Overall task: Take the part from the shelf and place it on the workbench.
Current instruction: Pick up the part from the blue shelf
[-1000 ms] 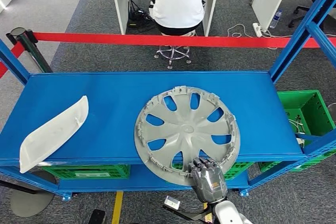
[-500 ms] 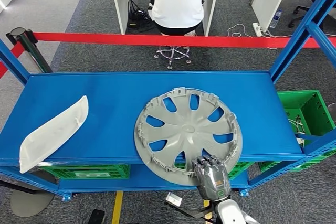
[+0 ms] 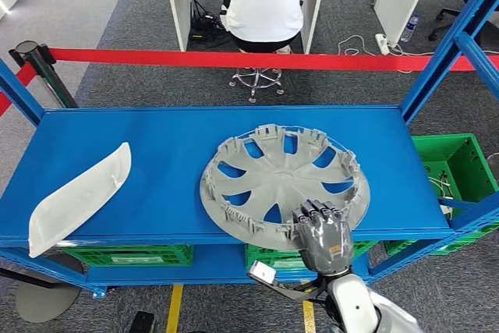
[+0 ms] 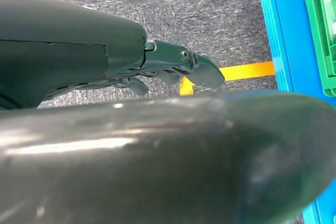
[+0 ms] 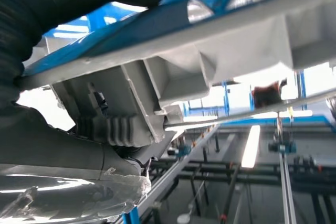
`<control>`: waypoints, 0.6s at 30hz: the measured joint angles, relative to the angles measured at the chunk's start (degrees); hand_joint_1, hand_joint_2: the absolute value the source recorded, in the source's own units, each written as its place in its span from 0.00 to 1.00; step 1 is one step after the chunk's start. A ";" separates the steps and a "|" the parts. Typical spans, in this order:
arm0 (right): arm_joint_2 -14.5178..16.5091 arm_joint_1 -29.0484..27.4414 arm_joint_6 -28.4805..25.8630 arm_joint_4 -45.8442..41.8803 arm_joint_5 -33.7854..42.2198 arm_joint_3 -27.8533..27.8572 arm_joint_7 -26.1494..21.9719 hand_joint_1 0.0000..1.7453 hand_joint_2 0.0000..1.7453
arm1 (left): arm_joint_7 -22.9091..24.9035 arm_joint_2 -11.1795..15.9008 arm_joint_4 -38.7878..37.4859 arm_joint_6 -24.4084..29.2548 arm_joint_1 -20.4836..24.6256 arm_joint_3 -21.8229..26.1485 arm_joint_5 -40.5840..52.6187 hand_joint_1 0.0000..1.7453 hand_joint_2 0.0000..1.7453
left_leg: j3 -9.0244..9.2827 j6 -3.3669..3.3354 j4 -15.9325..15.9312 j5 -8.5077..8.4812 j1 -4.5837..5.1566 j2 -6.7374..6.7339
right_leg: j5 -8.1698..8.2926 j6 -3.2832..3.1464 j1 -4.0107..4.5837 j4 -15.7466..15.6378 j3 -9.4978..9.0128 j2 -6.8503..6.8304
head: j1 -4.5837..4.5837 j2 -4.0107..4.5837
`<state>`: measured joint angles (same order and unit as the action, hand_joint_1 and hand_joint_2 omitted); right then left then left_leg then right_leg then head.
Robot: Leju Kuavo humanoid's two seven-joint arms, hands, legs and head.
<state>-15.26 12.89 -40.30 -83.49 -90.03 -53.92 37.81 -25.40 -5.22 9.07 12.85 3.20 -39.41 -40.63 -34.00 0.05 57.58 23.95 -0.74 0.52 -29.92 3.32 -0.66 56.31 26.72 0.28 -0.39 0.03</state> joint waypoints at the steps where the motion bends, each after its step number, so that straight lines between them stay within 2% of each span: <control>1: -0.27 0.31 0.00 -0.56 0.01 -0.03 -0.29 1.00 1.00 | -0.01 -0.01 0.00 0.07 0.00 0.00 -0.02 0.00 0.00 | 0.00 0.00 0.00 0.00 0.00 0.00 | 0.00 0.00 0.00 0.00 0.03 0.00 | 0.00 0.01; 4: -0.95 0.38 0.02 -2.69 0.07 0.55 -3.49 1.00 1.00 | -0.09 -0.04 0.00 0.24 -0.04 -0.02 -0.13 0.00 0.00 | 0.00 0.00 0.00 0.00 0.00 0.00 | 0.00 0.00 0.00 0.00 0.08 0.00 | -0.01 0.01; 6: -1.13 -0.81 0.02 -4.82 0.09 2.36 -8.82 1.00 1.00 | -0.36 -0.05 -0.01 0.51 -0.08 -0.03 -0.18 0.00 0.50 | -0.01 0.00 0.00 0.00 0.00 0.01 | 0.00 0.00 0.00 0.00 0.08 -0.02 | -0.01 0.01; 8: 0.13 -4.04 0.02 -7.78 0.07 6.62 -19.41 1.00 1.00 | -0.89 -0.08 -0.03 1.07 -0.14 -0.04 -0.20 0.00 1.00 | -0.03 0.00 0.00 0.01 -0.01 0.09 | -0.02 -0.01 0.02 0.00 0.03 -0.12 | -0.02 -0.01; 11: 7.12 -11.62 0.02 -13.48 0.03 17.62 -42.76 1.00 1.00 | -1.81 -0.12 -0.18 1.99 -0.35 -0.04 -0.55 0.00 1.00 | -0.09 0.00 -0.03 0.01 -0.01 0.20 | -0.06 -0.05 0.06 0.01 -0.05 -0.24 | 0.01 0.00; 12: 9.68 -13.59 0.02 -15.14 0.02 20.64 -48.14 1.00 1.00 | -2.04 -0.14 -0.25 2.17 -0.39 -0.04 -0.71 0.00 1.00 | -0.09 0.00 -0.04 0.01 -0.02 0.21 | -0.09 -0.08 0.06 0.02 0.00 -0.25 | 0.03 0.01; 14: 13.65 -16.20 0.03 -17.85 0.03 24.66 -52.91 1.00 1.00 | -2.42 -0.20 -0.31 2.33 -0.40 -0.04 -0.96 0.00 1.00 | -0.04 0.03 -0.09 0.04 -0.07 0.28 | -0.23 -0.21 0.09 0.02 0.24 -0.37 | 0.01 0.00; 18: 18.93 -19.22 0.06 -21.58 0.09 30.30 -53.47 1.00 1.00 | -2.97 -0.26 -0.40 2.41 -0.45 -0.04 -1.02 0.00 1.00 | 0.02 0.10 -0.13 0.08 -0.10 0.40 | -0.37 -0.32 0.10 0.02 0.42 -0.45 | -0.01 0.01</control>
<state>3.67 -6.34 -40.24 -105.07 -89.95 -23.61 -15.66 -28.37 -5.48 8.67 15.26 2.75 -39.45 -41.64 -33.98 0.15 57.45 24.04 -0.84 0.91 -30.29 3.01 -0.56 56.32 27.14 -0.17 -0.39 0.04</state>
